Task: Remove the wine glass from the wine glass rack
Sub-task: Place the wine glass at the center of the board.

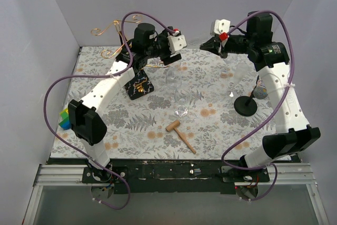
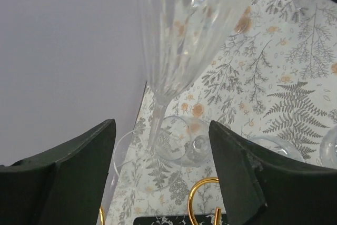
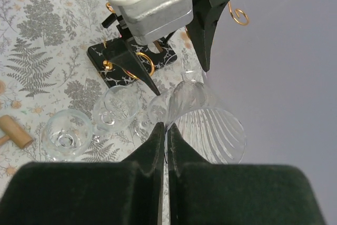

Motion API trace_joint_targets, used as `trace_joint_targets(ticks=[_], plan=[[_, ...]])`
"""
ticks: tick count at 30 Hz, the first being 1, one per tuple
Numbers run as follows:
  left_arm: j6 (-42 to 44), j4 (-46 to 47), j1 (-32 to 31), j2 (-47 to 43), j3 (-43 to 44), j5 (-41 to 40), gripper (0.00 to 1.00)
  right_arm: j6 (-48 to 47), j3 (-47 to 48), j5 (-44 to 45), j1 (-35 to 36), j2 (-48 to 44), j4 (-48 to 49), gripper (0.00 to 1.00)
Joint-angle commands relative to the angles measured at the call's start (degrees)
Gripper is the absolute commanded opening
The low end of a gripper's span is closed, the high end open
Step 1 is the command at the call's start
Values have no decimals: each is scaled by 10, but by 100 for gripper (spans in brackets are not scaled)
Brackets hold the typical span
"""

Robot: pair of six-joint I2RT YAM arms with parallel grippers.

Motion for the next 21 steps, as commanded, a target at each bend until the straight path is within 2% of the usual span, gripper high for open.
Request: trace_joint_targets(ticks=[1,7,10,14,21], plan=[[-37,40,1,9,21,-34,75,14,17,50,1,-6,27,1],[-37,59,1,5,12,-56,83,40,6,186,-1,2,104,1],[-41,76,1,-4,1,-61,84,40,31,257,-2,30,98,1],[-55,91,2,-15,-1,-61,85,24,86,307,-4,86,12,1],[-53,118,3,-16,-7,-75,87,-41,174,359,-4,183,-201,1]])
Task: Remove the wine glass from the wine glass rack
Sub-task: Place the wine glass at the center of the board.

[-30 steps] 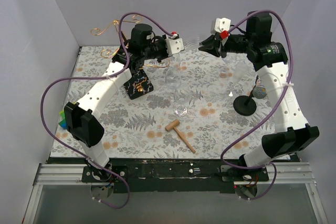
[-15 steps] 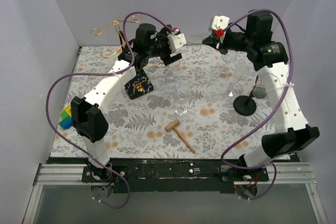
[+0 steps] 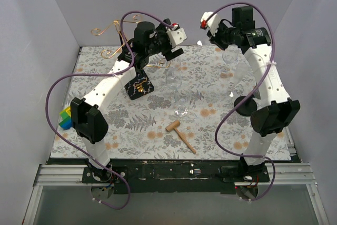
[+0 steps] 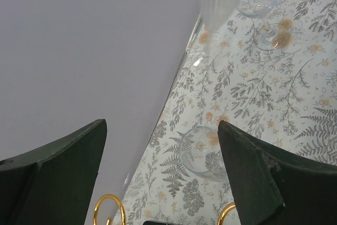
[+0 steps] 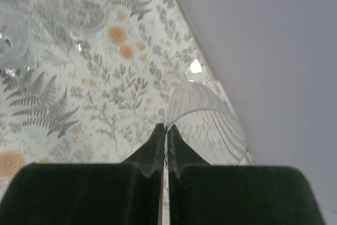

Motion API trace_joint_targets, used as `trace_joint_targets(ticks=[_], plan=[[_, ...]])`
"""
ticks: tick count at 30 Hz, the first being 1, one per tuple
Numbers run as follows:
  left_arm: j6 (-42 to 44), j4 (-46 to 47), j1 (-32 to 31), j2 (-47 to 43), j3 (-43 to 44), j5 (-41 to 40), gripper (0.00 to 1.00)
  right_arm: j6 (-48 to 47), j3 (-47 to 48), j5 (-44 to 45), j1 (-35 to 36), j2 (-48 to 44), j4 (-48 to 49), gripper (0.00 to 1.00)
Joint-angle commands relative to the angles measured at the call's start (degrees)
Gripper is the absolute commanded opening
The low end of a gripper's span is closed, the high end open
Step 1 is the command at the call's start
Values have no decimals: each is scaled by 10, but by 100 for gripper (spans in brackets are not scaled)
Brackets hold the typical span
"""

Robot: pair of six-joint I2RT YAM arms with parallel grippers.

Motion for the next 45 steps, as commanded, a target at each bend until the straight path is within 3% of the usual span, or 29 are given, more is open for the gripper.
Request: trace_joint_targets(ticks=[1,9,21,26,38,41,45], plan=[[-3,34,3,-37,-9,-18,87,-65,47,46,-2,32,-168,1],[-17,46,8,-36,-20,-24,88,-125,38,38,-2,48,-290,1],[-23,52,9,-34,-29,-33,89,-128,-11,33,-2,71,-281,2],[-24,54,9,-28,-25,-34,89,-111,-28,23,-2,72,-259,8],[-23,49,10,-19,-18,-29,93,-88,-35,5,-2,61,-274,41],[-24,49,10,-18,-17,-25,93,-82,-28,0,-2,57,-277,71],[-26,52,10,-21,-16,-24,94,-64,24,-12,-2,46,-282,80]])
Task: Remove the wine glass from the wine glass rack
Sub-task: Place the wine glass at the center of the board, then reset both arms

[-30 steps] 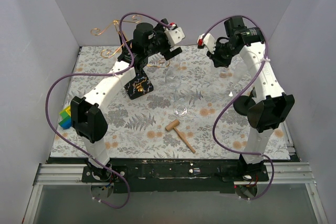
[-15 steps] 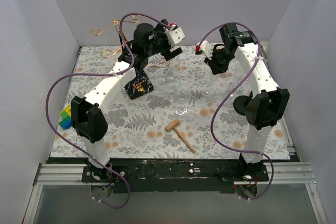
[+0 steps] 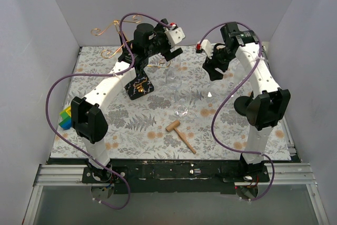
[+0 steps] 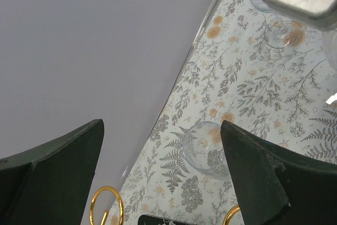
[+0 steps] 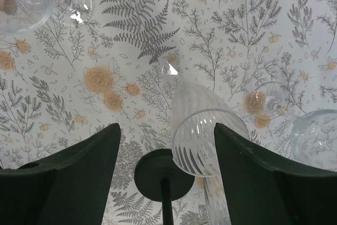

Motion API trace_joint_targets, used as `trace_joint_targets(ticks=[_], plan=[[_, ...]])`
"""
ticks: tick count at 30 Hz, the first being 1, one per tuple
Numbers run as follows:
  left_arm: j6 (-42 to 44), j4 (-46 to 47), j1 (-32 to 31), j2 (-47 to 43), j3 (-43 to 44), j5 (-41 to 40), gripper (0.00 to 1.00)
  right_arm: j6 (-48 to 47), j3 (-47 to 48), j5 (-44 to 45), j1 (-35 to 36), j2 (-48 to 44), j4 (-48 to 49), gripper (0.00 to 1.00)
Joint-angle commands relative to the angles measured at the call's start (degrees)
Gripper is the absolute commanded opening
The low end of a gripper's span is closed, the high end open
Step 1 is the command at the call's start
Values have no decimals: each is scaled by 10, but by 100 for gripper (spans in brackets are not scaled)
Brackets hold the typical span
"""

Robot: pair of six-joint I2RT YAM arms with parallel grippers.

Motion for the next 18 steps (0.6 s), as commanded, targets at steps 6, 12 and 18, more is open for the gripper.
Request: trace_joint_targets(ticks=[6,12,18], plan=[[-35,11,4,-19,17,-8,98,145,112,-41,-3,-75,76,87],[-69,13,6,-23,24,-33,98,262,-47,20,-1,-181,291,88],[-140,1,19,-17,58,-72,98,326,-140,128,-2,-243,499,89]])
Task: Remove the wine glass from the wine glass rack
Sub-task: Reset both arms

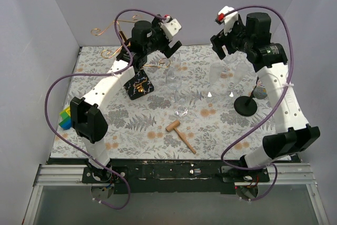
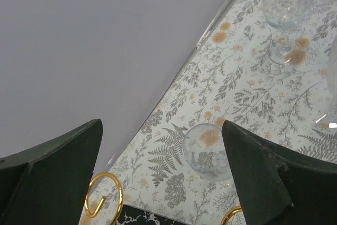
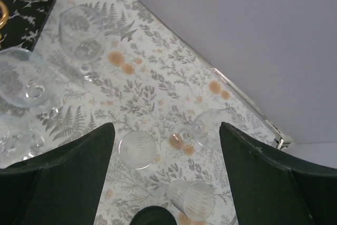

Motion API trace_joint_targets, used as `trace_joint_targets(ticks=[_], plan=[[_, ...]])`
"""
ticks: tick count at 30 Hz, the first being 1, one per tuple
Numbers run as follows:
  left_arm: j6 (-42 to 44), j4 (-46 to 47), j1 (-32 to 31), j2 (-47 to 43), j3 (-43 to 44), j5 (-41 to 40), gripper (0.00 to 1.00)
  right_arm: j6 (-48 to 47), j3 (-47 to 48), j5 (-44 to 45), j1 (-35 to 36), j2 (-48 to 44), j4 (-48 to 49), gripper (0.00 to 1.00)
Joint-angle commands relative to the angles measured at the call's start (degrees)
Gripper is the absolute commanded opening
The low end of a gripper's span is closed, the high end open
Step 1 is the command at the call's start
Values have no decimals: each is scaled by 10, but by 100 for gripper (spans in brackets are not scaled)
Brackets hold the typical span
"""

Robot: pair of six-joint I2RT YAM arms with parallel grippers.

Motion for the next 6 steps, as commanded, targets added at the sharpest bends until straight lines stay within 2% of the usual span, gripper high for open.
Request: trace_joint_targets(ticks=[1,4,6], plan=[[-68,8,17,-18,48,-43,98,78,-22,81,-2,-11,189,89],[-76,20,22,-23,45,-56,98,109,36,105,-1,20,182,89],[-76,31,22,-29,40,-62,98,117,32,111,-2,23,217,89]])
